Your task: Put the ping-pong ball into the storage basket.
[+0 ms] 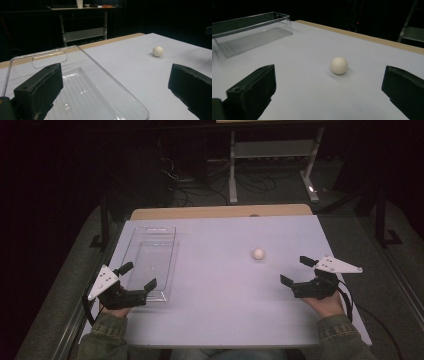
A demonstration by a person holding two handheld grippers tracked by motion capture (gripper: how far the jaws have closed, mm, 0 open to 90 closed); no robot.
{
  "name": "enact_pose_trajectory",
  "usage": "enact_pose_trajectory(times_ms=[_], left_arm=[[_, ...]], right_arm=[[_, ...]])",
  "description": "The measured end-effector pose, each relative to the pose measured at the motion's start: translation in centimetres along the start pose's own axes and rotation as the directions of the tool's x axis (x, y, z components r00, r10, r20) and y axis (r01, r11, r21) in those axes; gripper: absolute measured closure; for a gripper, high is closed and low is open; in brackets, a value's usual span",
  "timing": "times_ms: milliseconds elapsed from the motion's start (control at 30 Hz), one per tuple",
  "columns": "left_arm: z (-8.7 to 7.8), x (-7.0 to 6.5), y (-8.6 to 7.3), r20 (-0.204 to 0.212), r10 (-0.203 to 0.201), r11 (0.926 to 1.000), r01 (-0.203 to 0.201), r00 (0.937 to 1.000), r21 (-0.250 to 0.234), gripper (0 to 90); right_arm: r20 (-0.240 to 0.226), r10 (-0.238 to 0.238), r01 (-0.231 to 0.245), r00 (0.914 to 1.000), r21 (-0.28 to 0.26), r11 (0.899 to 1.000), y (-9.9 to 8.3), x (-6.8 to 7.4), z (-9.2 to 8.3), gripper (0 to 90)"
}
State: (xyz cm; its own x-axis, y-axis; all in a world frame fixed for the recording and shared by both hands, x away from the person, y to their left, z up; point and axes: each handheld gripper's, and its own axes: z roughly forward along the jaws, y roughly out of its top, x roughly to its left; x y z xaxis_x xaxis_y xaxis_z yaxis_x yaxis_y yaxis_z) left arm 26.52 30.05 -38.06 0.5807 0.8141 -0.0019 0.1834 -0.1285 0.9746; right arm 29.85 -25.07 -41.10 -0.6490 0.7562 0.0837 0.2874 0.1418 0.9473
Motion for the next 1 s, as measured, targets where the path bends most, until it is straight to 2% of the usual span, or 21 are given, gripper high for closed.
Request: enact_pose_trajectory(times_ms=[67, 167, 267, 467, 667, 833, 1000], left_arm=[[-0.1, 0.1, 0.3, -0.004, 0.001, 1.0, -0.001, 1.0, -0.006, 0.0], [-0.2, 0.2, 0.9, 0.002, -0.025, 0.9993, 0.025, 0.9997, -0.027, 0.0], [-0.2, 0.1, 1.1, 0.012, -0.032, 0.9991, 0.033, 0.9994, -0.028, 0.0], [0.2, -0.3, 1.7, 0.032, -0.009, 0.9999, 0.009, 0.9994, -0.012, 0.0], [0.9, -0.5, 2.3, 0.051, 0.006, 0.9999, -0.006, 0.9987, 0.01, 0.0], [1.5, -0.9, 3.0, 0.073, 0.022, 0.9991, -0.025, 0.9971, 0.033, 0.0], [1.8, -1.0, 3.4, 0.093, 0.016, 0.9987, -0.021, 0.9956, 0.046, 0.0]], right_arm=[[0.006, -0.004, 0.004, 1.0, -0.005, 1.0, 0.0, -0.1, 0.0, 0.0], [0.01, -0.005, 0.005, 0.9999, -0.009, 1.0, 0.0, -0.2, 0.0, 0.0], [0.008, -0.006, 0.006, 1.0, -0.008, 1.0, 0.0, -0.2, 0.0, 0.0], [0.005, -0.001, 0.001, 1.0, -0.005, 1.0, 0.0, 0.0, 0.0, 0.0], [0.013, -0.018, 0.018, 0.9998, -0.021, 1.0, 0.1, 0.0, -0.1, 0.0], [0.008, -0.006, 0.006, 0.9999, -0.016, 1.0, 0.1, -0.1, -0.1, 0.0], [-0.002, 0.01, -0.01, 1.0, -0.008, 1.0, 0.0, -0.1, 0.0, 0.0]])
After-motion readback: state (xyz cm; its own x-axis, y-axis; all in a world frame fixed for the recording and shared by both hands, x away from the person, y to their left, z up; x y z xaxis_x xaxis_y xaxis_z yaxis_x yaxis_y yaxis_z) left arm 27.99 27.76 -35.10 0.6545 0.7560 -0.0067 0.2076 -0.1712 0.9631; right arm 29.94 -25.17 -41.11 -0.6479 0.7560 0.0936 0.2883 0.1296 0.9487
